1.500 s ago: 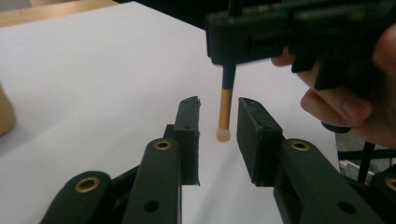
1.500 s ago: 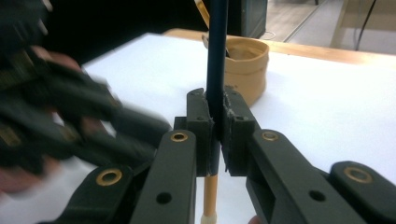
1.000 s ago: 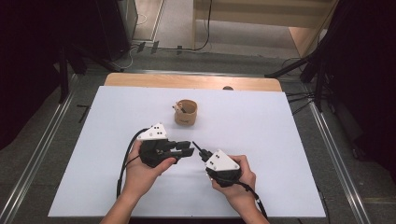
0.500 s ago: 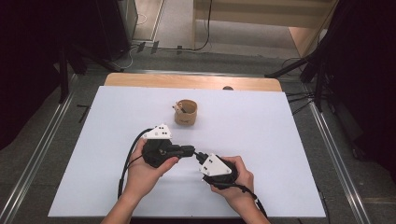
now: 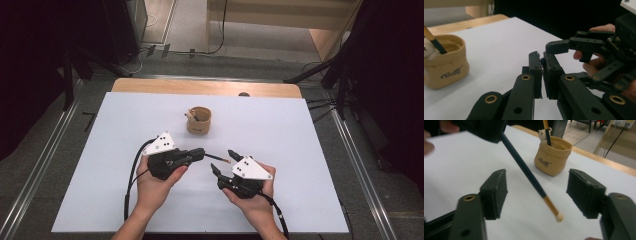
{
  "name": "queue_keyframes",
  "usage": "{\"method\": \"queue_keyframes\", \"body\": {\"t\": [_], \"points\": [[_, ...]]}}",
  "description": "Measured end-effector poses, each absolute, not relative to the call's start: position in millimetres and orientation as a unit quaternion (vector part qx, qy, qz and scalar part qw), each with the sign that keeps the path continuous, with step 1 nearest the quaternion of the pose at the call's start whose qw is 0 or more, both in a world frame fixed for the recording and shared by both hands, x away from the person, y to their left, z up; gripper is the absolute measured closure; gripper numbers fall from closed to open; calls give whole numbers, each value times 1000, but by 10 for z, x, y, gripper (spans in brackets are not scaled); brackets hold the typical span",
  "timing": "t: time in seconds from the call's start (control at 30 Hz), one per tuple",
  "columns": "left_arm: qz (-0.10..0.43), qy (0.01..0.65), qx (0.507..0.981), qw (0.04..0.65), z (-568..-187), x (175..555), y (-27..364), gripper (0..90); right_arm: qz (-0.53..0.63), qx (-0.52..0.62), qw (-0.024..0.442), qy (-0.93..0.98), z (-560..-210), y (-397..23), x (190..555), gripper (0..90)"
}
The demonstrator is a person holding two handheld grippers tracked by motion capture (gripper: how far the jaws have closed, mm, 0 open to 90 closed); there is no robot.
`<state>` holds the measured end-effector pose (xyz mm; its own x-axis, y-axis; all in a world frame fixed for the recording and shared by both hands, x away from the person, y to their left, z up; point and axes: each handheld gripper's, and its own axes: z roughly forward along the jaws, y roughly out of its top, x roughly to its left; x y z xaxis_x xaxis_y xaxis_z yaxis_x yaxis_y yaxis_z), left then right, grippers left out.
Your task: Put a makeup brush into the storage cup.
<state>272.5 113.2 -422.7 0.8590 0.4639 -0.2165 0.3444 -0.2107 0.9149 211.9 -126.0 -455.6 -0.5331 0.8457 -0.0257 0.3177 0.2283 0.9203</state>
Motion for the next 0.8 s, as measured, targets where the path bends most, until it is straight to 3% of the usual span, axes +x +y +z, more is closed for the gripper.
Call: {"method": "queue_keyframes", "body": {"t": [0.1, 0.17, 0.27, 0.7, 0.8], "points": [[67, 260, 761, 591, -4260, 2721, 1151, 864, 508, 431, 251, 702, -4544, -1287, 2096, 143], [76, 259, 753, 600, -4281, 2720, 1162, 864, 527, 458, 231, 678, -4545, -1314, 2088, 122], [83, 259, 743, 611, -4311, 2720, 1172, 864, 546, 492, 204, 646, -4554, -1346, 2087, 23], [105, 256, 721, 636, -4433, 2709, 1148, 863, 598, 568, 84, 559, -4646, -1398, 2089, 10], [108, 255, 719, 637, -4435, 2695, 1138, 864, 608, 588, 34, 532, -4699, -1440, 2115, 33]]}}
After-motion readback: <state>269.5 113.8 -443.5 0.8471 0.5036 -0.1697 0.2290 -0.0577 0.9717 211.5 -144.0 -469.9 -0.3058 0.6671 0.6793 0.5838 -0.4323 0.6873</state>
